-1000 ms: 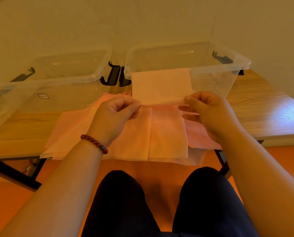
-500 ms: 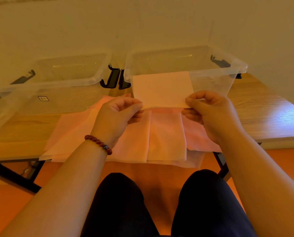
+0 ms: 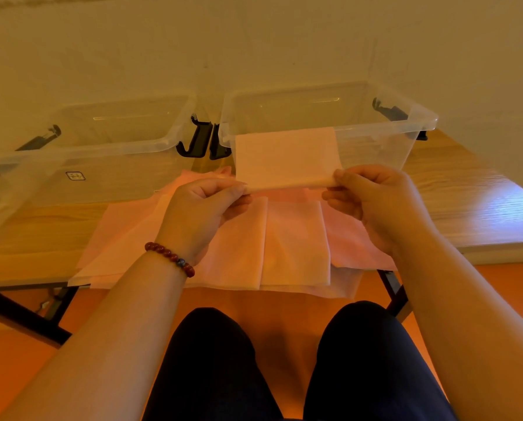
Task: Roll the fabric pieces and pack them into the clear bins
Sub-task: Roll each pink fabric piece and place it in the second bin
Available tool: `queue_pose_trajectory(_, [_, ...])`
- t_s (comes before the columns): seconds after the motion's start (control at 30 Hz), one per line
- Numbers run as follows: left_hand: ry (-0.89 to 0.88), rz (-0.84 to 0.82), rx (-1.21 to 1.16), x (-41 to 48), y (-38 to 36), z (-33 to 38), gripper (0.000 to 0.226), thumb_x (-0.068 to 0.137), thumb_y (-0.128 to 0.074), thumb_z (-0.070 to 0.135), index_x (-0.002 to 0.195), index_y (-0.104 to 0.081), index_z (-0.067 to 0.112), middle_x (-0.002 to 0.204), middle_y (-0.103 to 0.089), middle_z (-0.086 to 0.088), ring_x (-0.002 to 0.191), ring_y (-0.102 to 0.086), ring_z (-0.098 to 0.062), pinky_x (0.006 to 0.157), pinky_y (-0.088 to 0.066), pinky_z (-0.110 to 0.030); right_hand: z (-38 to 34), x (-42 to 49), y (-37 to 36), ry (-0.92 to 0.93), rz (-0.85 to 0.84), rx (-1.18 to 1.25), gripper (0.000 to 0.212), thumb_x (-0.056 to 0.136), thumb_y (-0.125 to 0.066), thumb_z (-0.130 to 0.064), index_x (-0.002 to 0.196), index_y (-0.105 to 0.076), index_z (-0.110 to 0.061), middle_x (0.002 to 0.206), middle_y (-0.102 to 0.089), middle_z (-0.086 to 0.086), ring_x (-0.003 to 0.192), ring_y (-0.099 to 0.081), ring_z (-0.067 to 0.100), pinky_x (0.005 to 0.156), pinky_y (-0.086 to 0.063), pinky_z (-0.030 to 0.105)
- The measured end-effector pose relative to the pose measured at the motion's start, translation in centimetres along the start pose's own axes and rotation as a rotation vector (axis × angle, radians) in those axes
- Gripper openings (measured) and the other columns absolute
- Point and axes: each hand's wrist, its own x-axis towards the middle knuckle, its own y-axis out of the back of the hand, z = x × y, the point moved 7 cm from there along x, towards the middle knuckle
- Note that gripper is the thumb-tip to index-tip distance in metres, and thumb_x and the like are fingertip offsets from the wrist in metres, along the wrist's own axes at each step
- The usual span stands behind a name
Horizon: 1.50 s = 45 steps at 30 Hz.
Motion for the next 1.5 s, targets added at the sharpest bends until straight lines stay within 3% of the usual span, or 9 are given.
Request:
queue_pose_trajectory(0.1, [0.007,0.016,0.002,0.18,-0.08,0.21,0.013,0.089,-0.062,0.004,0.086,-0.07,0.014,0.095,-0.07,-0.001,0.076,-0.07,-0.009,0.064,-0.054,-0.018,-0.01,0.09,-0.14,0.015,0.03,-0.004,0.007,0.091,-0.062,-0.005,0.086,-0.065,-0.01,0.063,-0.069,0.0,0.061,-0.069,0.01,0.059,-0.057,0.019])
queue_pose_trajectory(0.17, [0.003,0.026,0.011,0.25,-0.02,0.4,0.012,0.089,-0.062,0.006,0.089,-0.068,0.016,0.08,-0.072,0.002,0.068,-0.069,-0.008,0.062,-0.054,-0.018,-0.07,0.18,-0.06,0.027,0.051,-0.007,0.008,0.091,-0.063,-0.004,0.091,-0.062,-0.012,0.066,-0.069,0.0,0.061,-0.07,0.011,0.057,-0.056,0.019])
queue_pose_trajectory(0.33, [-0.024,0.03,0.033,0.16,0.0,0.7,0.011,0.088,-0.063,0.009,0.086,-0.069,0.019,0.087,-0.073,0.001,0.075,-0.07,-0.009,0.062,-0.053,-0.017,-0.16,0.18,0.06,0.05,0.058,-0.046,0.005,0.092,-0.063,-0.007,0.089,-0.064,-0.012,0.064,-0.068,-0.001,0.059,-0.068,0.009,0.058,-0.057,0.019])
queue_pose_trajectory(0.47, [-0.037,-0.006,0.004,-0.06,-0.1,0.79,0.012,0.085,-0.065,0.006,0.079,-0.071,0.015,0.072,-0.071,0.019,0.113,-0.059,-0.023,0.064,-0.054,-0.016,0.07,0.18,0.2,0.03,0.015,-0.016,0.005,0.091,-0.064,-0.008,0.087,-0.067,-0.01,0.065,-0.069,0.001,0.061,-0.068,0.009,0.059,-0.056,0.018])
queue_pose_trajectory(0.67, [-0.013,-0.001,0.007,-0.11,0.36,0.36,0.017,0.088,-0.062,0.005,0.078,-0.071,0.015,0.07,-0.072,0.005,0.072,-0.069,-0.01,0.063,-0.054,-0.018,-0.06,0.09,0.07,0.022,-0.063,-0.03,0.006,0.091,-0.061,-0.005,0.092,-0.067,-0.007,0.066,-0.071,0.0,0.067,-0.071,0.011,0.062,-0.057,0.019])
queue_pose_trajectory(0.93, [-0.02,0.025,-0.036,0.16,0.32,0.45,0.018,0.089,-0.062,0.006,0.076,-0.072,0.015,0.076,-0.073,0.014,0.114,-0.06,-0.022,0.068,-0.056,-0.018,-0.37,0.1,0.01,0.034,-0.01,0.011,0.01,0.092,-0.061,-0.008,0.085,-0.067,-0.009,0.065,-0.071,-0.001,0.066,-0.07,0.011,0.061,-0.057,0.019])
queue_pose_trajectory(1.13, [-0.043,0.05,0.048,0.25,0.3,0.69,0.013,0.089,-0.063,0.008,0.095,-0.065,0.019,0.074,-0.073,0.002,0.068,-0.069,-0.008,0.06,-0.053,-0.018,-0.26,0.24,0.16,0.066,0.016,-0.043,0.011,0.093,-0.06,-0.005,0.094,-0.066,-0.015,0.065,-0.069,-0.002,0.063,-0.068,0.011,0.059,-0.057,0.021])
queue_pose_trajectory(1.27, [-0.08,0.048,0.081,0.13,0.3,0.95,0.01,0.088,-0.065,0.01,0.085,-0.068,0.019,0.084,-0.071,0.0,0.068,-0.068,-0.005,0.06,-0.053,-0.015,-0.38,0.05,0.12,0.072,-0.04,-0.028,0.005,0.09,-0.064,-0.008,0.089,-0.069,-0.011,0.065,-0.069,-0.003,0.065,-0.069,0.011,0.064,-0.059,0.023])
queue_pose_trajectory(1.5, [-0.086,-0.009,0.076,-0.03,0.01,1.02,0.012,0.089,-0.062,0.005,0.087,-0.069,0.014,0.066,-0.07,0.016,0.08,-0.068,-0.005,0.065,-0.054,-0.016,-0.54,0.02,0.37,0.088,-0.042,-0.104,0.009,0.092,-0.063,-0.013,0.085,-0.068,-0.016,0.074,-0.071,-0.005,0.074,-0.072,0.012,0.065,-0.059,0.024])
